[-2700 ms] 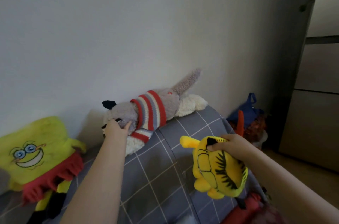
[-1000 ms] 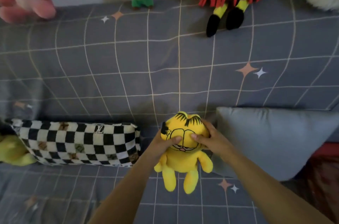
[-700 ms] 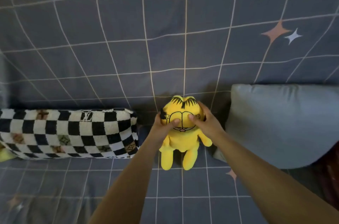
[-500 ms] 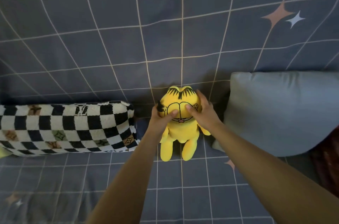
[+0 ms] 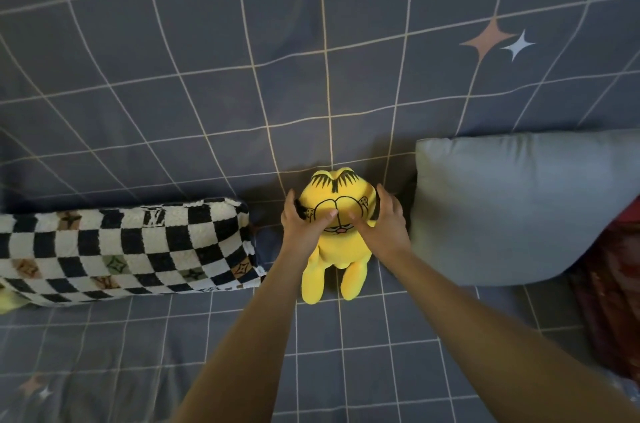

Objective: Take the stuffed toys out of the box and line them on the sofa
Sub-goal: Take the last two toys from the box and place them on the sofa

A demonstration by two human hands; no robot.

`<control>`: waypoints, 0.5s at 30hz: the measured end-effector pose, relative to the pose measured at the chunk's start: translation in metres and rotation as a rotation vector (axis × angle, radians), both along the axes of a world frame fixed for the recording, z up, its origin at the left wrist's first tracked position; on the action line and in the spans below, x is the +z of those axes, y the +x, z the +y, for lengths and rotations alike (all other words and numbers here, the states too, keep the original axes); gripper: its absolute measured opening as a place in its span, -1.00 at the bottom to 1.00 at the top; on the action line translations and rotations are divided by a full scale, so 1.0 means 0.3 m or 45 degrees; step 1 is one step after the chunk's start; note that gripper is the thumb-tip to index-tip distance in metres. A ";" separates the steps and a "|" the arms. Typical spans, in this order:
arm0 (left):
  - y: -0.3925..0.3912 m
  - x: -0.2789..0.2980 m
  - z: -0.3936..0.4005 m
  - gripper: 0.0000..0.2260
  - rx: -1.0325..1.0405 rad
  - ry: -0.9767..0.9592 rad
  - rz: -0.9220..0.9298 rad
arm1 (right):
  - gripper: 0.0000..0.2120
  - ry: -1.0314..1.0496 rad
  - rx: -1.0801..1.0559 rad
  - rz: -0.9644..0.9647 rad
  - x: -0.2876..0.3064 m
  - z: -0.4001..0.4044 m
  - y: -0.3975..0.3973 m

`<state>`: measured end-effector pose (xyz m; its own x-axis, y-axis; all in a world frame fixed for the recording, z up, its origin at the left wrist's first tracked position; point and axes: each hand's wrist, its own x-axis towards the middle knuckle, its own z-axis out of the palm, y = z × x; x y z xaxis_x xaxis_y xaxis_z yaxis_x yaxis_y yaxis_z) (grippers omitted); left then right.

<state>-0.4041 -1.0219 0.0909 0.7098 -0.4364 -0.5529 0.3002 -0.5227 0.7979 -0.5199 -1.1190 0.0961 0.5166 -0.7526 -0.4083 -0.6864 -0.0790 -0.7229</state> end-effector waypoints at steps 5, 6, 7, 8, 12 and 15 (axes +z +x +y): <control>-0.039 0.048 0.022 -0.13 0.062 0.074 -0.047 | -0.24 -0.072 0.017 0.011 0.018 0.024 -0.031; -0.054 0.062 0.029 -0.14 0.088 0.080 -0.034 | -0.25 -0.056 0.002 0.002 0.022 0.031 -0.041; -0.072 0.077 0.035 -0.15 0.114 0.084 -0.010 | -0.25 -0.029 -0.017 -0.010 0.028 0.037 -0.054; -0.098 0.100 0.045 -0.16 0.131 0.099 0.005 | -0.26 0.004 -0.050 -0.029 0.047 0.050 -0.077; -0.218 0.175 0.081 -0.36 0.129 0.105 0.047 | -0.34 0.160 -0.187 -0.068 0.129 0.116 -0.204; -0.353 0.255 0.094 -0.57 0.029 0.044 0.176 | -0.44 0.308 -0.364 -0.096 0.195 0.189 -0.349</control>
